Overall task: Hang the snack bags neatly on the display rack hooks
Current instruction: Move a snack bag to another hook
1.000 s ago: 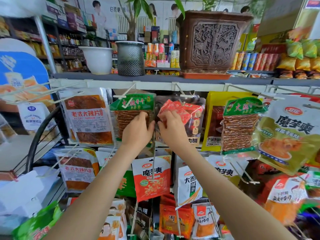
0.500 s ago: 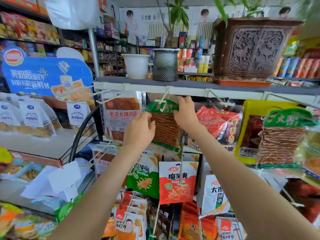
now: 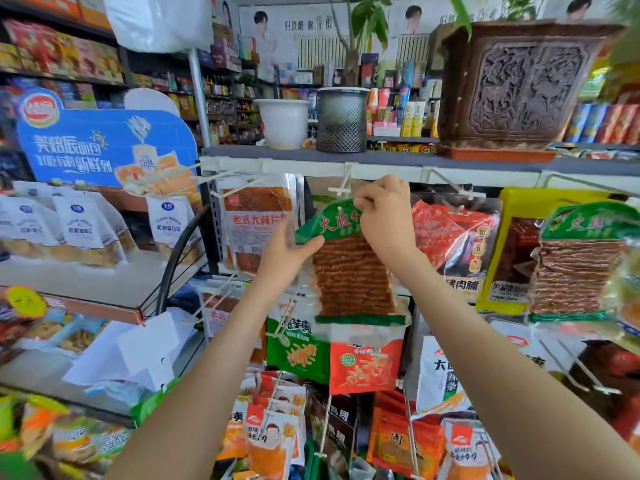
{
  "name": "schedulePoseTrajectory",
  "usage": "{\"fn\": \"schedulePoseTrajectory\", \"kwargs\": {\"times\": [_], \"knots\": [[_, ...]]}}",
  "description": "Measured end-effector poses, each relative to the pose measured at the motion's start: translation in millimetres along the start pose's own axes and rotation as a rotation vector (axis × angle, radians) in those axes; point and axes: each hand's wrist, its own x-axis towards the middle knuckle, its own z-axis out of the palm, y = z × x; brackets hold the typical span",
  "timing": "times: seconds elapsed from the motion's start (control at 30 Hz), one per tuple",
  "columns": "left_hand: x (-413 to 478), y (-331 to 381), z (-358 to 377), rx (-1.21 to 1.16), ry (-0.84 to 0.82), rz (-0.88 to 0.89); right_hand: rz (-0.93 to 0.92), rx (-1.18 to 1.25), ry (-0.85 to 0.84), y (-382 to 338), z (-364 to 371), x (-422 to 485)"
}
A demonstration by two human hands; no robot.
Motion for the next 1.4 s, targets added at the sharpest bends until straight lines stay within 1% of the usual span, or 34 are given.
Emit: {"fn": "schedulePoseTrajectory", "kwargs": {"times": [0.03, 0.07, 0.17, 0.33, 0.43, 0.53, 0.6, 0.63, 0.67, 0.73, 0.77, 0.8, 0.87, 0.93, 0.97, 1.13, 1.27, 1.33, 1.4], "knots": [[-3, -5, 0, -0.069, -0.072, -0.026, 0.009, 0.007, -0.014, 0, -3, -3], [-4, -10, -1, -0.142, -0.103, -0.033, 0.02, 0.019, -0.032, -1, -5, -6], [-9, -15, -3, -0.322, -0.07, -0.078, 0.04, 0.077, -0.063, -4, -13, -13], [-13, -12, -2, -0.35, 0.012, -0.07, 0.021, 0.139, -0.092, -4, -25, -18], [-16, -9, -2, -0.409, 0.0, -0.081, 0.021, 0.157, -0.055, -5, -28, -19], [-20, -5, -5, -0.483, 0.002, -0.085, -0.002, 0.139, 0.073, -4, -28, -18], [-24, -3, -10, -0.5, 0.019, -0.1, 0.015, 0.168, 0.082, 0, -26, -22], [-27, -2, -13, -0.515, 0.026, -0.109, 0.059, 0.277, 0.033, 2, -23, -26], [-29, -3, -17, -0.526, 0.031, -0.12, 0.135, 0.443, -0.053, 3, -21, -32], [-35, -5, -24, -0.526, 0.019, -0.159, 0.383, 0.834, -0.307, 0, -14, -48], [-38, -7, -27, -0.517, -0.001, -0.187, 0.52, 0.979, -0.418, -1, -10, -56], [-41, -10, -31, -0.506, -0.033, -0.22, 0.611, 1.049, -0.49, -1, -5, -62], [-47, -18, -37, -0.478, -0.13, -0.298, 0.682, 1.045, -0.541, 3, 3, -72], [-52, -26, -40, -0.423, -0.237, -0.347, 0.713, 1.048, -0.537, 7, 9, -81], [-54, -30, -40, -0.4, -0.263, -0.362, 0.721, 1.048, -0.532, 9, 10, -86], [-56, -39, -21, -0.391, -0.314, -0.383, 0.803, 1.052, -0.463, 22, -3, -113], [-61, -33, 15, -0.404, -0.452, -0.384, 0.817, 1.083, -0.355, 44, -33, -123], [-65, -30, 38, -0.355, -0.477, -0.365, 0.815, 1.064, -0.354, 59, -53, -127], [-70, -26, 63, -0.351, -0.476, -0.356, 0.82, 1.053, -0.406, 74, -80, -133]]}}
